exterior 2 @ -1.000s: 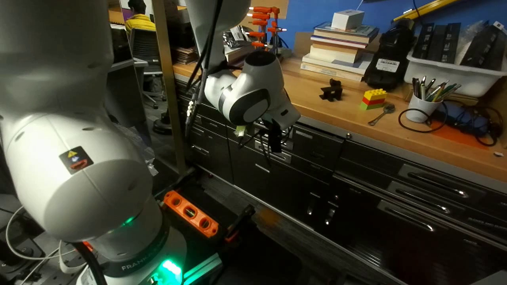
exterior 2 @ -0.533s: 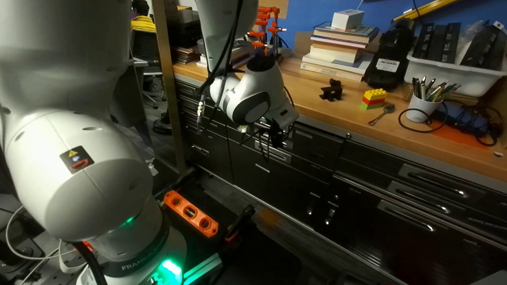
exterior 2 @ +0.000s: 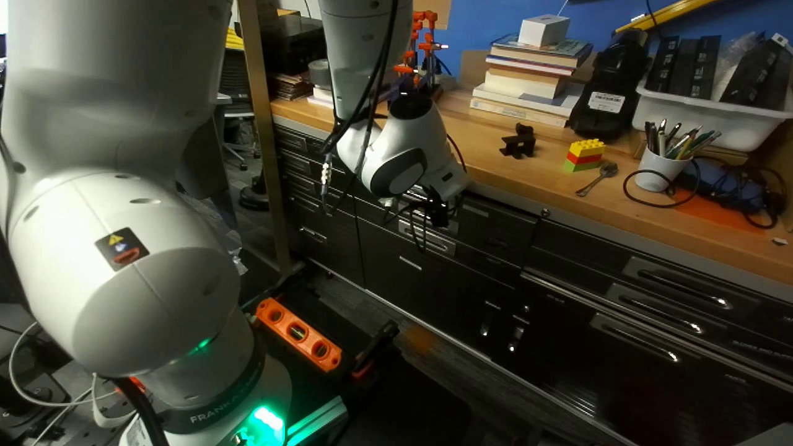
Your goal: Open the top middle drawer and remove three black objects from the drawer
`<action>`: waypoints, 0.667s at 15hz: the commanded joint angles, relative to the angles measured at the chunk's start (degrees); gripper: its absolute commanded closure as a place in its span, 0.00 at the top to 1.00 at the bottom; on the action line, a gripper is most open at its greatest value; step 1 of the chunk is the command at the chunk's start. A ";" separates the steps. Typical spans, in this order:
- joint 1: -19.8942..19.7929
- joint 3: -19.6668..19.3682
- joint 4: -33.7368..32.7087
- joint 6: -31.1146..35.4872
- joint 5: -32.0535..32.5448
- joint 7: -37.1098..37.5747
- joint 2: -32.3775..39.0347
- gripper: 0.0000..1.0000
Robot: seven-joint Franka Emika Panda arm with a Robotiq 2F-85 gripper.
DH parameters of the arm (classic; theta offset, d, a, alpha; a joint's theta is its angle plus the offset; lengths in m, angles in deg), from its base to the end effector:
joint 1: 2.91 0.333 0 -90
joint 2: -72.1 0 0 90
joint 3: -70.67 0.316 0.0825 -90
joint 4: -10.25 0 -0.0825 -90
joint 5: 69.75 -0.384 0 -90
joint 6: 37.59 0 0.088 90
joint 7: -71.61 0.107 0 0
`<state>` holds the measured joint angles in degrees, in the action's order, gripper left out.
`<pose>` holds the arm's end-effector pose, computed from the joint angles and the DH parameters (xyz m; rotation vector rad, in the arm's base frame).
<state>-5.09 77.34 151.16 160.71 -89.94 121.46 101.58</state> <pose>0.4950 0.0015 0.1475 -2.3616 1.5852 -0.5918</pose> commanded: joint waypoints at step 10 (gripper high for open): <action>-9.33 9.58 -0.45 10.95 2.47 10.69 5.75 1.00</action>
<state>-11.47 84.58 151.09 167.00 -89.73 128.02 104.61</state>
